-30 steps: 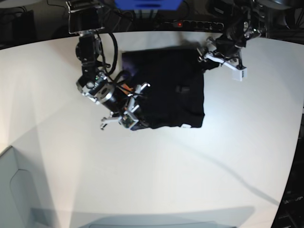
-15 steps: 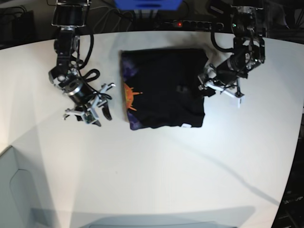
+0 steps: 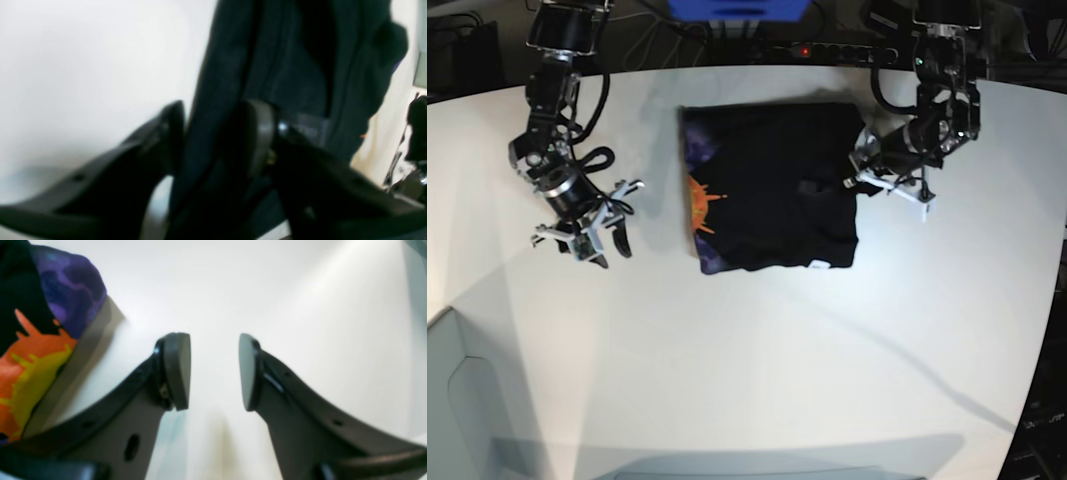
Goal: Fold the T-shirt properly
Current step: 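Push the folded bundle with the left gripper toward the right gripper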
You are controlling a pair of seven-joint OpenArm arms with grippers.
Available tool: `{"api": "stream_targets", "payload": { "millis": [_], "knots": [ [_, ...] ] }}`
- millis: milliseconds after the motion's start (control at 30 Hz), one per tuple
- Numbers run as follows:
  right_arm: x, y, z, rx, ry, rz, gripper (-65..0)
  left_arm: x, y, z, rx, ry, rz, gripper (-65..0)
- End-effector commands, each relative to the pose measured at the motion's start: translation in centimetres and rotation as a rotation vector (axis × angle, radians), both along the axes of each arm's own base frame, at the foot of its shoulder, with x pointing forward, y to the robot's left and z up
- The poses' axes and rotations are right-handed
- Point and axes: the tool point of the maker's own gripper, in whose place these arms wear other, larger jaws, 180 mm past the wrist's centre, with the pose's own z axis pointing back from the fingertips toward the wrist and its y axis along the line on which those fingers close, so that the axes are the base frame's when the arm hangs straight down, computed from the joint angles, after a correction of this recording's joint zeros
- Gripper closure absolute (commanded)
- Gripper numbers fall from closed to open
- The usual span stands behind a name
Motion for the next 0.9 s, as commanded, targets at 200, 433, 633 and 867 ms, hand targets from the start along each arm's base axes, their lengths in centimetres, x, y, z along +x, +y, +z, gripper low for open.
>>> {"api": "stream_targets", "payload": {
  "millis": [200,433,633,867],
  "knots": [
    [0.8,-1.8,4.3,-0.006,-0.133,-0.047,-24.6,0.3,-2.2,-0.1,0.005,0.008,-0.121,-21.5],
    [0.2,-6.2,6.3,-0.049,-0.182,-0.163,-24.6,1.7,-4.2,0.7,0.014,-0.024,-0.211,-1.3],
    [-0.9,-10.4,7.0,-0.077,-0.195,-0.281,-24.6,3.1,-6.7,1.7,0.043,-0.067,-0.344,0.0],
    [-3.0,-14.5,6.7,-0.071,-0.186,-0.435,-24.6,5.6,-11.9,2.2,0.209,-0.19,-0.693,0.0]
  ]
}}
